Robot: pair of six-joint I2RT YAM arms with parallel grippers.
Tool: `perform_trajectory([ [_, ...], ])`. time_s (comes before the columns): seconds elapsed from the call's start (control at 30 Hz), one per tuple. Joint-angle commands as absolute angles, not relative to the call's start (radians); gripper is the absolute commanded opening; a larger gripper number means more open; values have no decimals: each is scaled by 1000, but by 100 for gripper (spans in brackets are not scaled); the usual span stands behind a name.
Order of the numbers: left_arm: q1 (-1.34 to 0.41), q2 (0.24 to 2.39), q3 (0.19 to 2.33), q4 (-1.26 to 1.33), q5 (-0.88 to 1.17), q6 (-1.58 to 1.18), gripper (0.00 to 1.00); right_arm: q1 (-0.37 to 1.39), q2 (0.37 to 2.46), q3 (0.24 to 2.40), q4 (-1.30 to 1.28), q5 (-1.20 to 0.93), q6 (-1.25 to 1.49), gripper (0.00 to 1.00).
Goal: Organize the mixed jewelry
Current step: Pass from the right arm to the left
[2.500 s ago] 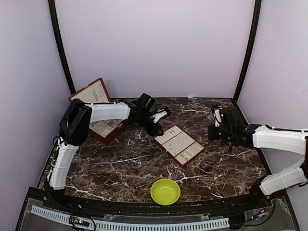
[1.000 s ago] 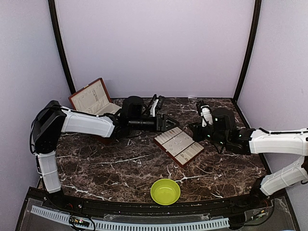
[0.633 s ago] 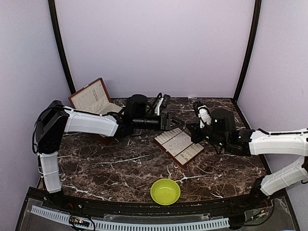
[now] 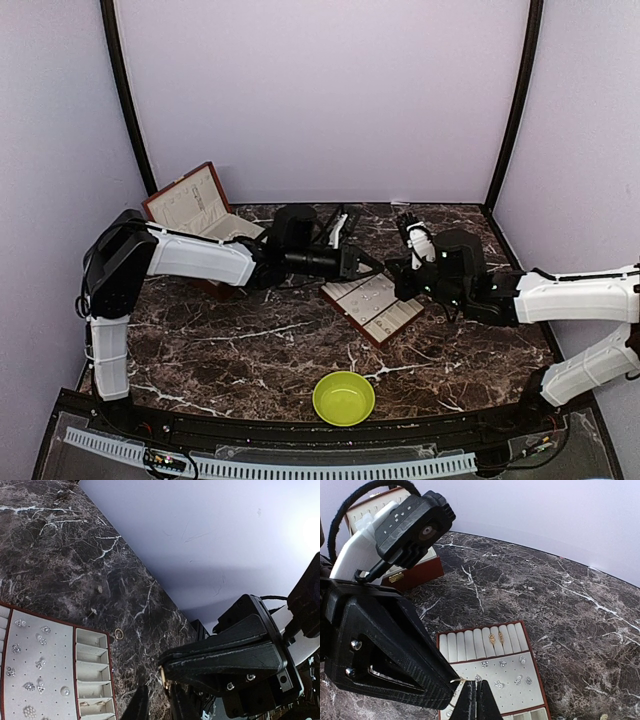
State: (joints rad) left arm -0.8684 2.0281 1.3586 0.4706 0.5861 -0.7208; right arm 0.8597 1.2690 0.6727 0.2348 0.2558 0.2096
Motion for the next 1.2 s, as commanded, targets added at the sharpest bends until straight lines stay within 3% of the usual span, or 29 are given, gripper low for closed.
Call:
perform_trajectory([
  [0.0,-875,2026,1382,486,605,-724,17,875,1283,698,271,274,199,0],
  [0.27,-875,2029,1377,505,614,-724,0,880,1277,694,272,283,197,0],
  [0.4,-875,2031,1376,534,635,-723,0,881,1231,673,284,282,196,0],
  [0.63,-874,2016,1379,497,640,-671,0,878,1110,620,264,278,209,39],
  [0.77,-873,1981,1379,421,637,-590,0,850,1062,601,246,200,242,55],
  [0.97,-853,1922,1377,278,725,-406,0,730,1026,594,231,-166,315,67],
  [1.17,-803,1839,1333,223,881,-260,0,615,1028,597,253,-526,398,70],
])
